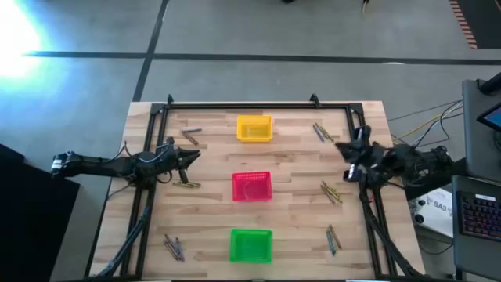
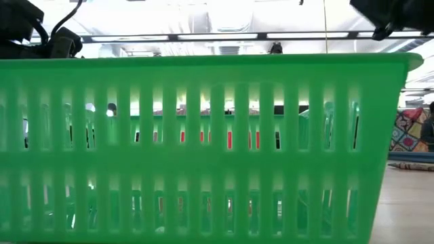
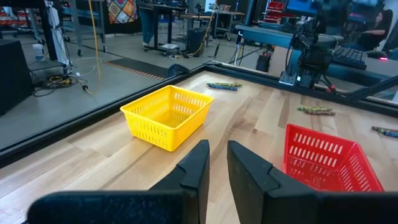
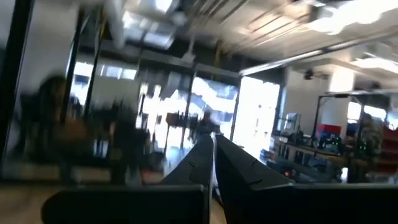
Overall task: Sort crayons
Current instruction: Put the green crayon into the yellow bin
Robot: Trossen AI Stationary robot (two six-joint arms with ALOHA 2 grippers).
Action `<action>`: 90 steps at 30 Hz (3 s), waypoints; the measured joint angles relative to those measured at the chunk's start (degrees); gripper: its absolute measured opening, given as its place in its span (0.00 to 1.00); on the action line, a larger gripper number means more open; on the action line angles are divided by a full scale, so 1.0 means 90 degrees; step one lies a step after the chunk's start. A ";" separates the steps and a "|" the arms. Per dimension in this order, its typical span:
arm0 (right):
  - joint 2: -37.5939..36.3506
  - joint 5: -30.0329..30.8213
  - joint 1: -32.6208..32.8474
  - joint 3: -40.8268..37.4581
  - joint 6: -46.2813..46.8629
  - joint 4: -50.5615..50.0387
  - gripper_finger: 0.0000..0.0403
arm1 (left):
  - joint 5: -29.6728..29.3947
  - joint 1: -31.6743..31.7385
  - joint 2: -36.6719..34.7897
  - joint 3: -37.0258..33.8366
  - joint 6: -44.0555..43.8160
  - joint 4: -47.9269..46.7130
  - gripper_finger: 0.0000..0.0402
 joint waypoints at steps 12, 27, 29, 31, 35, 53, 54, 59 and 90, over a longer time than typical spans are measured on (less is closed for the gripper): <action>0.0199 0.0357 -0.0059 -0.0012 -0.0990 0.1250 0.02 | 0.0001 0.0000 0.0000 -0.0001 0.0000 0.0000 0.10; 0.0813 0.2360 -0.0939 -0.0007 0.0879 0.1123 0.02 | 0.0001 0.0000 -0.0001 -0.0001 0.0001 0.0008 0.10; 0.1001 0.1777 -0.0940 -0.0010 0.2159 -0.0240 0.02 | -0.0002 0.0000 -0.0001 -0.0001 0.0002 0.0074 0.10; 0.1265 0.0839 -0.0938 -0.0021 0.2927 -0.1200 0.02 | -0.0001 0.0000 -0.0002 0.0001 0.0002 0.0097 0.10; 0.1891 -0.0618 -0.0935 -0.0124 0.3354 -0.1450 0.02 | -0.0081 0.0014 -0.0002 0.0001 0.0112 0.0102 0.10; 0.4454 0.1734 -0.2125 0.2188 0.4585 -0.5563 0.14 | -0.1446 0.0017 -0.0015 -0.0001 0.2999 0.0425 0.10; 0.4592 0.1690 -0.2254 0.2246 0.4585 -0.5633 0.17 | -0.1460 0.0017 -0.0017 -0.0001 0.3000 0.0487 0.10; 0.5312 0.1310 -0.3163 0.2363 0.4624 -0.5670 0.34 | -0.1402 0.0019 -0.0007 -0.0001 0.2404 0.0490 0.10; 0.8046 -0.0225 -0.5676 0.2557 0.3454 -0.5363 0.19 | -0.0956 0.0022 0.1223 -0.0014 -0.1242 0.0740 0.10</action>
